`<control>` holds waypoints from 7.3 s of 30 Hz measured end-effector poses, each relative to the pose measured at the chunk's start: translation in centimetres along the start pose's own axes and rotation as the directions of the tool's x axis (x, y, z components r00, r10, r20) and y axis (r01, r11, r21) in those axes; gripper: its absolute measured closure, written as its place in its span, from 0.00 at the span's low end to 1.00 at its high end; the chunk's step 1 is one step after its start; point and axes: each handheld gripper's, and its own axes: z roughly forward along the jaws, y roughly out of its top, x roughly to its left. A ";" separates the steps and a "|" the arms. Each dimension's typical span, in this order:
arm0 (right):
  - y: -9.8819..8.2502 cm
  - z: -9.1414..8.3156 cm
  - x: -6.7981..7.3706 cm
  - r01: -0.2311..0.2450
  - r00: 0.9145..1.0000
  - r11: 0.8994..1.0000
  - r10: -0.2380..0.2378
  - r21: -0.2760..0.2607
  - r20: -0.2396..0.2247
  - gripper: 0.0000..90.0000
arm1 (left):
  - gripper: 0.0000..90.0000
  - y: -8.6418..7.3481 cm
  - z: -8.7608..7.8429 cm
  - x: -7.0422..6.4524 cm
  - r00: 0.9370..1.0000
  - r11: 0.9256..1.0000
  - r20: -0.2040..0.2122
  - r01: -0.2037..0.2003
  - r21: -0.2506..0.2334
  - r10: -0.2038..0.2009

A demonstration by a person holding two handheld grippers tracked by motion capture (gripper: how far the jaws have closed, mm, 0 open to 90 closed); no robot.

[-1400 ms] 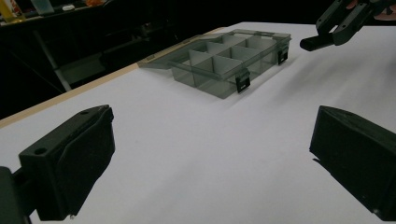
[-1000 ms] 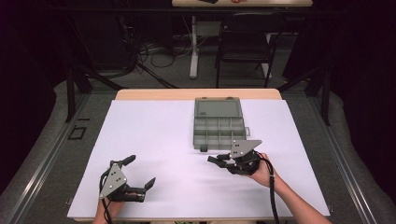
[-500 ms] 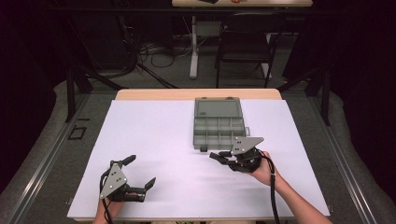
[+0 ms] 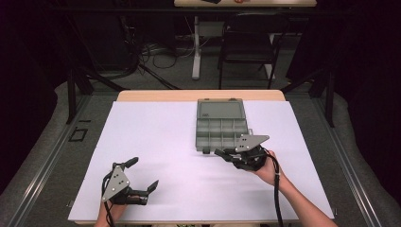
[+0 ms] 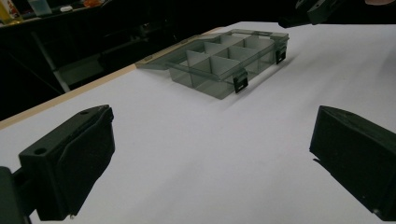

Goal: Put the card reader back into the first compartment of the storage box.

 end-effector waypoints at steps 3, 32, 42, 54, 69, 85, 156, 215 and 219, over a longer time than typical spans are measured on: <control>0.1 0.0 -0.1 0.000 1.000 1.000 0.000 0.000 0.009 0.82 | 0.00 0.0 0.0 0.1 1.000 1.000 -0.003 0.004 0.000 -0.004; 1.4 0.0 -1.6 -0.019 0.998 1.000 0.018 0.001 0.066 0.82 | 0.00 0.0 -0.1 0.0 1.000 1.000 -0.005 0.007 0.004 -0.007; 2.2 0.3 -2.3 -0.025 0.997 1.000 0.024 0.013 0.080 0.82 | 0.00 0.0 -0.1 0.0 1.000 1.000 -0.005 0.004 0.001 -0.004; 2.8 0.9 -3.2 -0.030 0.996 0.999 0.028 0.023 0.090 0.82 | 0.00 0.0 -0.1 0.0 1.000 1.000 -0.004 0.003 0.000 -0.003; 3.7 1.4 -4.1 -0.043 0.993 0.999 0.039 0.032 0.107 0.82 | 0.00 0.0 -0.1 0.1 1.000 1.000 -0.006 0.007 0.000 -0.007; 4.7 2.4 -4.7 -0.060 0.991 0.997 0.053 0.054 0.126 0.82 | 0.00 0.0 0.0 0.0 1.000 1.000 -0.005 0.004 0.001 -0.004; 7.2 7.6 -7.2 -0.209 0.958 0.972 0.181 0.111 0.225 0.82 | 0.00 0.0 0.2 0.1 1.000 1.000 -0.010 0.006 -0.002 -0.006; 7.3 13.0 -7.7 -0.397 0.888 0.908 0.343 0.135 0.307 0.82 | 0.00 0.1 0.0 0.1 1.000 1.000 -0.012 0.006 -0.008 -0.006; 7.3 13.4 -7.7 -0.407 0.883 0.903 0.350 0.138 0.312 0.82 | 0.00 0.1 0.1 0.1 1.000 1.000 -0.011 0.005 -0.010 -0.005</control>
